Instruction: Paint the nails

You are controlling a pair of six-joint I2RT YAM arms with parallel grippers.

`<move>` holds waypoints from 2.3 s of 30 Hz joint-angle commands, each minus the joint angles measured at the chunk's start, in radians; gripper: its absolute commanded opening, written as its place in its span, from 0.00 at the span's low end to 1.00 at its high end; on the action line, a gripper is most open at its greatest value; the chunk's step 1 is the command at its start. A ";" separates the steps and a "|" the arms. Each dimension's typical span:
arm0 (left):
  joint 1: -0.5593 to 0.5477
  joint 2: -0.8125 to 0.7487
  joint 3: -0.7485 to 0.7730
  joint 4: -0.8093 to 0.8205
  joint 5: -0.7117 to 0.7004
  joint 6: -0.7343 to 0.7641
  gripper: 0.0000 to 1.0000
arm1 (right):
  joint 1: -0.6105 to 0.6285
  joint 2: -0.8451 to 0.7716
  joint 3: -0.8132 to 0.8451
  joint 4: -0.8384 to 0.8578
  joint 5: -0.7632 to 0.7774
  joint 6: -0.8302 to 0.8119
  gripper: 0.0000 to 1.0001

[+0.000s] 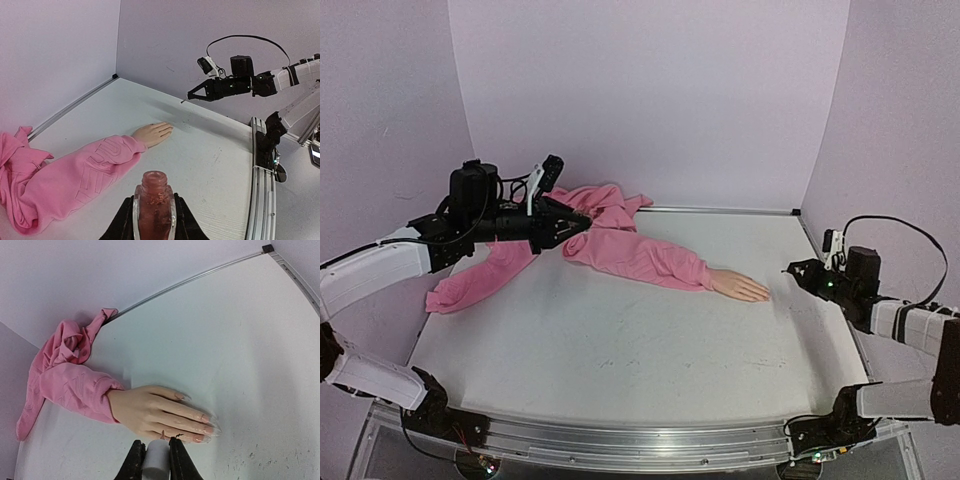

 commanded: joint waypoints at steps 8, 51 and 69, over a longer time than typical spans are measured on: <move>-0.120 -0.008 -0.033 0.036 0.035 0.170 0.00 | 0.038 -0.135 0.102 -0.169 -0.280 0.014 0.00; -0.195 0.080 -0.049 0.012 -0.142 0.254 0.00 | 0.902 0.308 0.853 -0.389 0.049 0.040 0.00; -0.210 0.073 -0.045 0.009 -0.139 0.250 0.00 | 0.916 0.360 0.868 -0.345 -0.014 0.035 0.00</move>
